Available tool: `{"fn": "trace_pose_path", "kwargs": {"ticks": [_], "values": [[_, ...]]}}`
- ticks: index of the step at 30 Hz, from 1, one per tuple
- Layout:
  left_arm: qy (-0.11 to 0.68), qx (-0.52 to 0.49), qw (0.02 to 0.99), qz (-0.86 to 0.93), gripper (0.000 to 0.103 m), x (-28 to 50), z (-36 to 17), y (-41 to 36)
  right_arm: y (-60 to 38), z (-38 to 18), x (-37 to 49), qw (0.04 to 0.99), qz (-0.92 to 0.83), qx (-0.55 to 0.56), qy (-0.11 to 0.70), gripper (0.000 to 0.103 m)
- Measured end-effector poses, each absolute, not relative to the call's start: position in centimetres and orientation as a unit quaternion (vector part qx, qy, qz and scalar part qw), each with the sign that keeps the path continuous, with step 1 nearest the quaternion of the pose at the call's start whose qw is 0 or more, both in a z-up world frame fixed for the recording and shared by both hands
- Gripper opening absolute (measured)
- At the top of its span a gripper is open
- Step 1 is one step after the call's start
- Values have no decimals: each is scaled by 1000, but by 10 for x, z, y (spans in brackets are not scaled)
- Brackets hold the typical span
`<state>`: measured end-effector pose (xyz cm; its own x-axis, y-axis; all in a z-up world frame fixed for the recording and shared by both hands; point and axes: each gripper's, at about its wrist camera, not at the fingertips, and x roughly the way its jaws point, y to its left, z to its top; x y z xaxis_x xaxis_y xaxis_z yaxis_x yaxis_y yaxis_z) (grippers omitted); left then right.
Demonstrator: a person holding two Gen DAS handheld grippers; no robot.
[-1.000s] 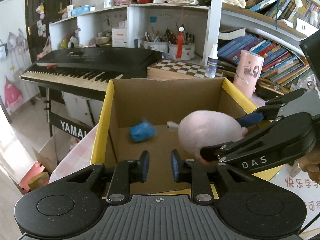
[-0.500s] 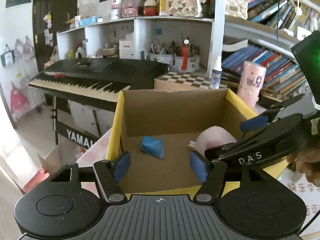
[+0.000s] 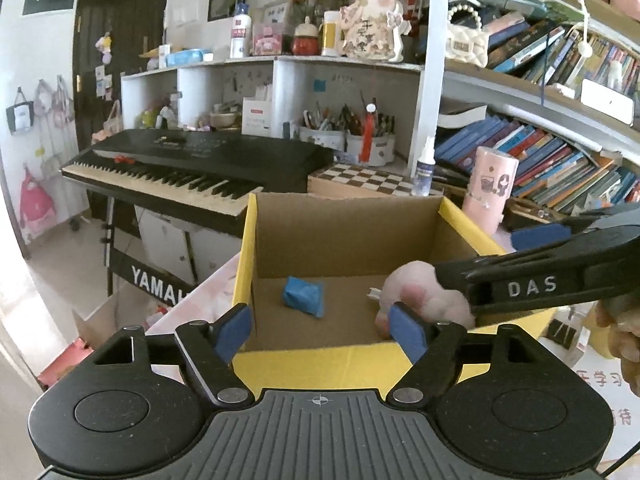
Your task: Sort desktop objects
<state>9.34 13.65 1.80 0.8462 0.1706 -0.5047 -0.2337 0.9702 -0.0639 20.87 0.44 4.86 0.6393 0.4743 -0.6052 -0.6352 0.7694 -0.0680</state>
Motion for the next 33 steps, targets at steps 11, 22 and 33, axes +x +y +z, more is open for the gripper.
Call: {"fn": "trace_pose_path", "kwargs": {"ticks": [11, 22, 33], "values": [[224, -84, 964, 117, 83, 54, 20, 138, -37, 50, 155, 936, 227, -94, 253, 86], [235, -77, 962, 116, 83, 21, 16, 134, -54, 35, 100, 938, 198, -76, 274, 86], [272, -48, 953, 123, 83, -6, 5, 123, -64, 22, 46, 944, 171, -70, 274, 86]]}}
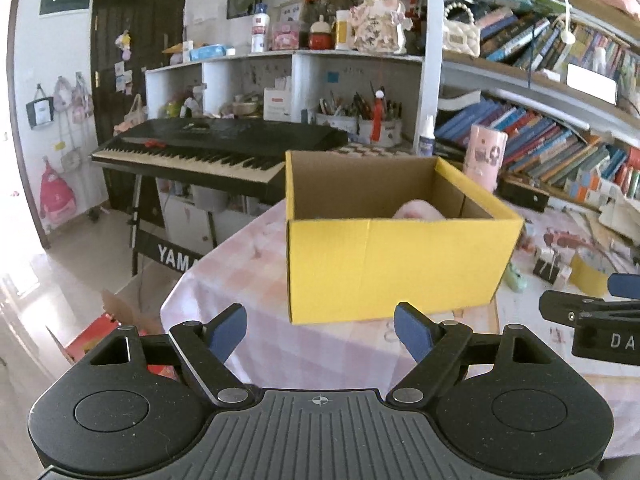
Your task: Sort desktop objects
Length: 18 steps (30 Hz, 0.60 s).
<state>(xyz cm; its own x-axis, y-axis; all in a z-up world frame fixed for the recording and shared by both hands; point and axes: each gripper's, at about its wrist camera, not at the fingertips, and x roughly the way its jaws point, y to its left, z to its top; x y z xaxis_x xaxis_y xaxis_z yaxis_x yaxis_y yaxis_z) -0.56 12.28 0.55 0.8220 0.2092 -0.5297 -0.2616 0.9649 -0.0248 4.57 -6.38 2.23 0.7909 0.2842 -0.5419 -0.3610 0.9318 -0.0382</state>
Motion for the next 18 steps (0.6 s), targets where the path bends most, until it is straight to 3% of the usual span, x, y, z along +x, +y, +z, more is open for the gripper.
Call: {"fn": "trace_pose_path", "kwargs": {"ticks": [18], "values": [[308, -9, 948, 85, 88, -36, -5, 100, -79, -2, -5, 937, 141, -65, 314, 87]]}}
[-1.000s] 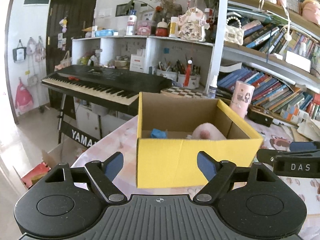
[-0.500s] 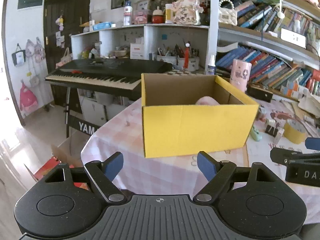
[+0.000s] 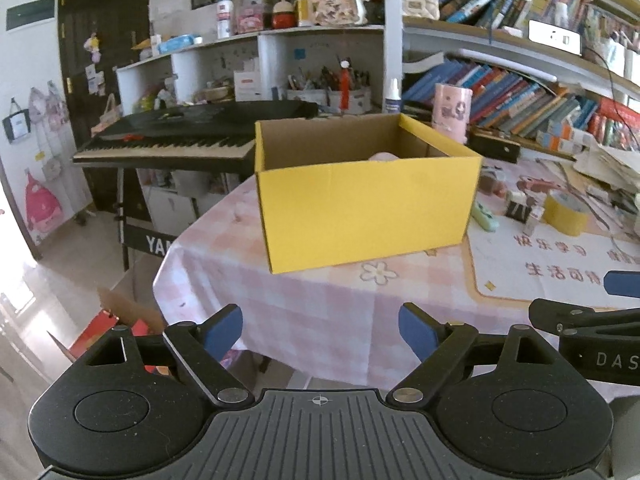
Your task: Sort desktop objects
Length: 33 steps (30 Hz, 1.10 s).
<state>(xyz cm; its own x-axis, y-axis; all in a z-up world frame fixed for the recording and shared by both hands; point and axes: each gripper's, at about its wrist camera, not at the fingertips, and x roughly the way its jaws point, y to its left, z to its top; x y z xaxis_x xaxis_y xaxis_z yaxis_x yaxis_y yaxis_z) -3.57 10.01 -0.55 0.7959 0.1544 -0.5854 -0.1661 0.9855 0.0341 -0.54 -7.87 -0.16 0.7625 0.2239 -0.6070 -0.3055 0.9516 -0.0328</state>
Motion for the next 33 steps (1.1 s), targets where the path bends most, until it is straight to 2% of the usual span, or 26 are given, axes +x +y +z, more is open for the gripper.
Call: {"fn": "trace_pose_path", "kwargs": {"ticks": [33], "values": [[313, 18, 949, -32, 88, -14, -13, 47, -138, -7, -22, 940, 29, -35, 338, 87]]}}
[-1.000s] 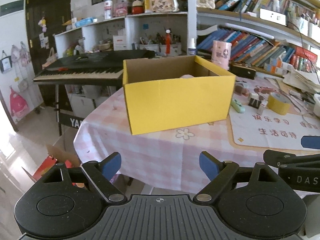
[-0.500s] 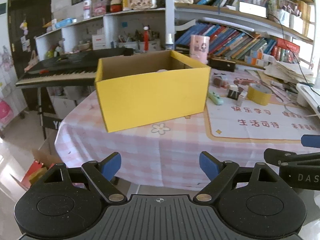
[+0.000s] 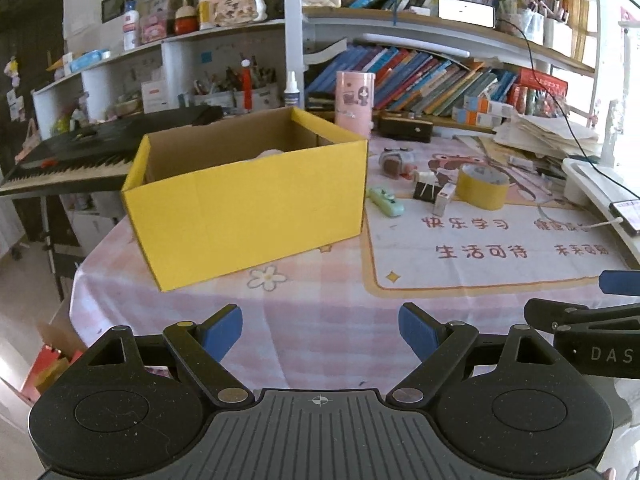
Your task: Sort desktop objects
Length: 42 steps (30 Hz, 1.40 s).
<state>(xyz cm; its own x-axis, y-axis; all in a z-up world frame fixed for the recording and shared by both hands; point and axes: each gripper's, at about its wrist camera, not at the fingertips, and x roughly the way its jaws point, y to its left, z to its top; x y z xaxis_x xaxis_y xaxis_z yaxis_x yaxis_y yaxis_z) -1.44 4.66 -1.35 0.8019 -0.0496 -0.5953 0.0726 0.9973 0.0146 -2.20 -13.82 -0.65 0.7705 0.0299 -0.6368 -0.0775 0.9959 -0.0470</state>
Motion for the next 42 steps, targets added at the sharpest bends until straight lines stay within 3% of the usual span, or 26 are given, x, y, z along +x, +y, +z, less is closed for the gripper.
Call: {"fn": "trace_pose_path", "kwargs": {"ticks": [42], "values": [[334, 41, 941, -40, 88, 126, -13, -64, -237, -9, 129, 932, 41, -25, 359, 87]]}}
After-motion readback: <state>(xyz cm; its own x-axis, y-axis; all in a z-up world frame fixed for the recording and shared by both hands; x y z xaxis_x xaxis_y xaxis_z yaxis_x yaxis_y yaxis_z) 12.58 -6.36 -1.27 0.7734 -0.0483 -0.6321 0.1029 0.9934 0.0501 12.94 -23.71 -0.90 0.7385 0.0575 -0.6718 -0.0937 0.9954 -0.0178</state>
